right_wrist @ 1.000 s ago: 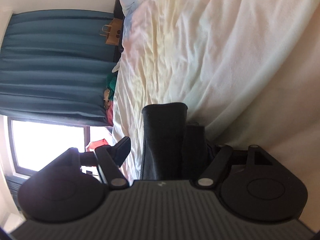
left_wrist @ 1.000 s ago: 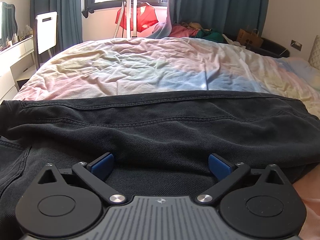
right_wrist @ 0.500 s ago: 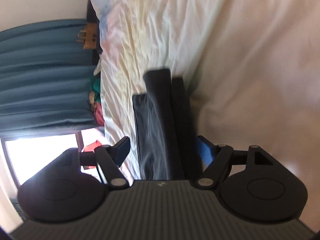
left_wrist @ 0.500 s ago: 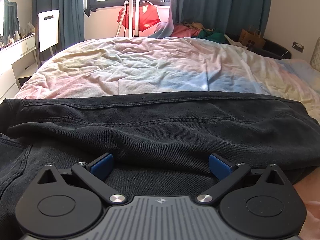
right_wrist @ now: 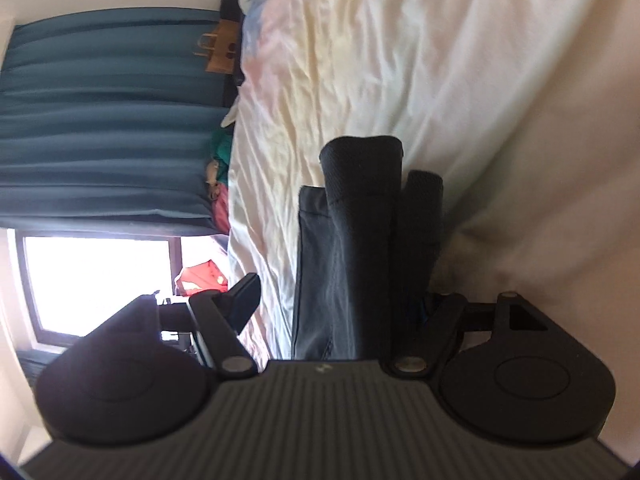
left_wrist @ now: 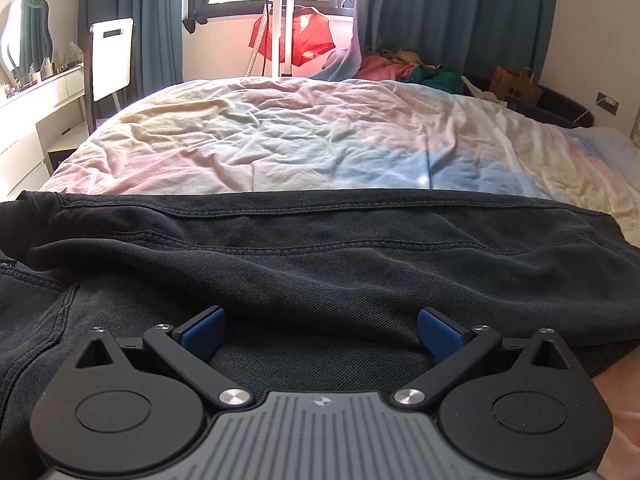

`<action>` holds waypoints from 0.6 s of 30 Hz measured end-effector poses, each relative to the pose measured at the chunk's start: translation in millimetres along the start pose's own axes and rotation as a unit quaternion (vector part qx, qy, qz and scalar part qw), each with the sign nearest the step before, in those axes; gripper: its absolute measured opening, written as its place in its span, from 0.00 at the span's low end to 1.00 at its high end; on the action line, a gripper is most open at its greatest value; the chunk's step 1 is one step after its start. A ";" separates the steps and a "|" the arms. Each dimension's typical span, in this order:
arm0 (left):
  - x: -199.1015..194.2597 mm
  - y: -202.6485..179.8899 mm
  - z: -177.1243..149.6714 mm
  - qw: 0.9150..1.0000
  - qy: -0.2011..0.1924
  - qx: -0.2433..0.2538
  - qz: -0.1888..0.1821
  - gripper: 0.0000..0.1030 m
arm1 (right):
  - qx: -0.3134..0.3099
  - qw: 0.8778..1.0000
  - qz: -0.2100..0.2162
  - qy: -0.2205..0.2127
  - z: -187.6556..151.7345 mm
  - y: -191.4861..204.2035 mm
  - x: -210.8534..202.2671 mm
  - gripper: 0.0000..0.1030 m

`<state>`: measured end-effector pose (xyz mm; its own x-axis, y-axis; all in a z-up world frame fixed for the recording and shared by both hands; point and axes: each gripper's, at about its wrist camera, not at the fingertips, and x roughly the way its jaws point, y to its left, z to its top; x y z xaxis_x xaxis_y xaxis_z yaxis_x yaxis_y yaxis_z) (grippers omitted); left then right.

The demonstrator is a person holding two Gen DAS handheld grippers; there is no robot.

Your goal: Fold clothes

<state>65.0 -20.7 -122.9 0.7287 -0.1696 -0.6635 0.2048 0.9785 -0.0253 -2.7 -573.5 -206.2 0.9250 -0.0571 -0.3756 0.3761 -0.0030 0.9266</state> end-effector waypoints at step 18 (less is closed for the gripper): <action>1.1 -5.2 -2.7 1.000 -0.009 0.016 0.018 1.00 | -0.118 0.990 -0.031 0.069 -7.1 16.8 28.7 0.72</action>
<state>63.0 -25.7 -125.5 0.7471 -0.1372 -0.6504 0.1991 0.9797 0.0220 30.5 -568.1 -201.5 0.8924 0.0733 -0.4453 0.4188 0.2330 0.8777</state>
